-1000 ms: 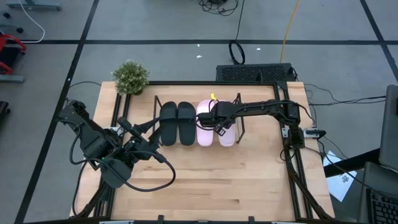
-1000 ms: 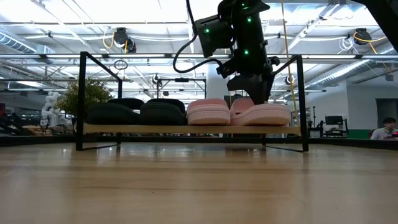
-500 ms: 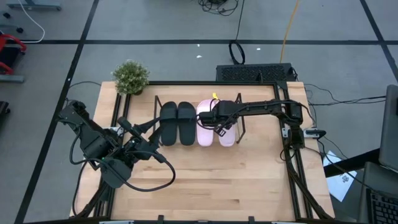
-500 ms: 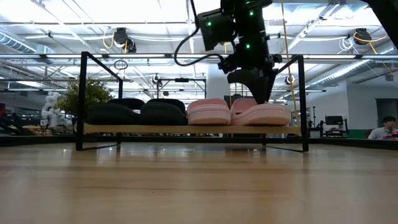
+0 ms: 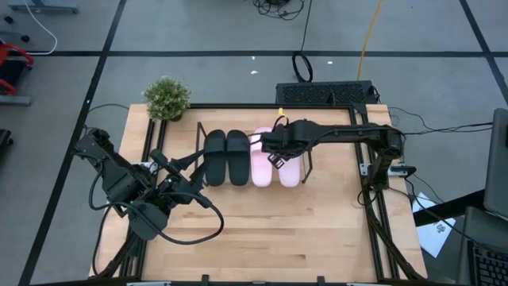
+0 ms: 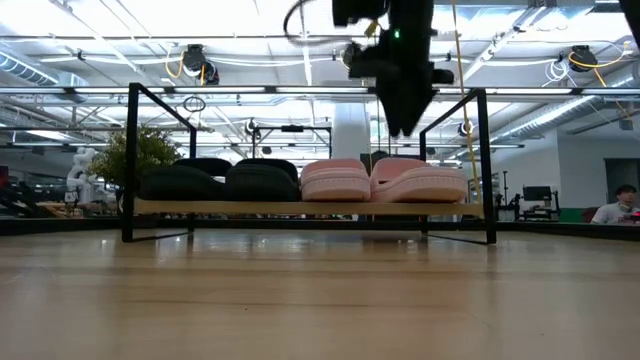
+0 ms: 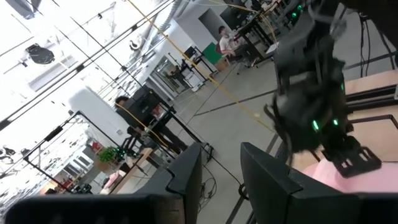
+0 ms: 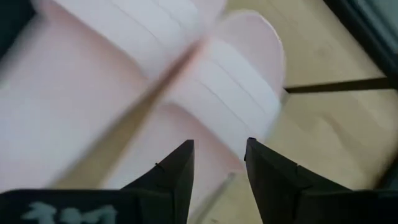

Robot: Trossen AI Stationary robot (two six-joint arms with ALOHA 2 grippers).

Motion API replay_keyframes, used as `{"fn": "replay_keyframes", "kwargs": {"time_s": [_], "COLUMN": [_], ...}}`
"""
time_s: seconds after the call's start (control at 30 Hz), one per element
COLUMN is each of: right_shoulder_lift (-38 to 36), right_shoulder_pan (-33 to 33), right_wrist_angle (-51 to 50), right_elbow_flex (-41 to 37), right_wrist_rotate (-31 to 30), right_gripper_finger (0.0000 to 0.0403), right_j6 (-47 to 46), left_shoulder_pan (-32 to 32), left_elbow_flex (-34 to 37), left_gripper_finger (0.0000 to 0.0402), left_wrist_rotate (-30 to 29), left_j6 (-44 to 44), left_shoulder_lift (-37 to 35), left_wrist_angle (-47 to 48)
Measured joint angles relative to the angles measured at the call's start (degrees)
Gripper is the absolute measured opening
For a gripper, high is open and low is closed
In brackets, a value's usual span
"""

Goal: Pick and place slides into the shelf
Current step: Return to Home Position

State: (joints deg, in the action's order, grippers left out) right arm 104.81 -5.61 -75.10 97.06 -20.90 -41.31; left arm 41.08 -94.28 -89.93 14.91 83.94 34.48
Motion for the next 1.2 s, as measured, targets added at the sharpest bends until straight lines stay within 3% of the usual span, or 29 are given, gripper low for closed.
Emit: {"fn": "replay_keyframes", "kwargs": {"time_s": [0.2, 0.37, 0.5, 0.63, 0.73, 0.87, 0.93, 1.03, 1.1, 1.2], "right_shoulder_lift": [-7.8, -17.4, -25.1, -31.8, -35.8, -40.2, -42.8, -47.1, -49.8, -53.5], "right_shoulder_pan": [0.5, 2.8, 6.6, 11.7, 15.8, 21.0, 23.1, 26.0, 27.5, 29.2], "right_wrist_angle": [4.3, 4.8, 5.2, 5.4, 5.0, 5.3, 7.4, 14.3, 21.0, 34.1], "right_elbow_flex": [0.0, 0.0, 0.0, 0.0, 0.0, -1.9, -5.2, -13.5, -20.0, -30.2], "right_wrist_rotate": [1.3, -5.3, -10.4, -16.5, -16.4, -16.6, -16.6, -16.3, -14.1, -8.8], "right_gripper_finger": [0.0135, 0.0135, 0.0134, 0.0134, 0.0134, 0.0134, 0.0134, 0.0134, 0.0134, 0.0134], "right_j6": [-2.1, -0.2, 2.2, 5.7, 10.1, 11.6, 12.1, 12.2, 13.3, 16.7], "left_shoulder_pan": [1.8, 8.3, 15.9, 23.8, 28.3, 31.6, 31.8, 30.1, 27.6, 23.9], "left_elbow_flex": [0.0, 0.0, 0.0, -0.1, -0.1, -0.1, 0.0, 3.5, 7.3, 13.0], "left_gripper_finger": [0.0118, 0.0118, 0.0118, 0.0118, 0.0118, 0.0118, 0.0118, 0.0118, 0.0118, 0.0118], "left_wrist_rotate": [0.0, -0.1, 0.0, -0.1, 0.3, 6.5, 11.4, 14.4, 15.0, 15.3], "left_j6": [3.7, 3.6, -1.9, -12.5, -19.6, -33.4, -47.8, -67.8, -74.9, -77.9], "left_shoulder_lift": [-0.6, -5.0, -9.6, -13.7, -15.2, -15.8, -15.7, -15.0, -14.2, -13.2], "left_wrist_angle": [0.1, -0.1, 0.0, -0.1, 1.6, 16.1, 26.9, 37.2, 37.1, 31.3]}}
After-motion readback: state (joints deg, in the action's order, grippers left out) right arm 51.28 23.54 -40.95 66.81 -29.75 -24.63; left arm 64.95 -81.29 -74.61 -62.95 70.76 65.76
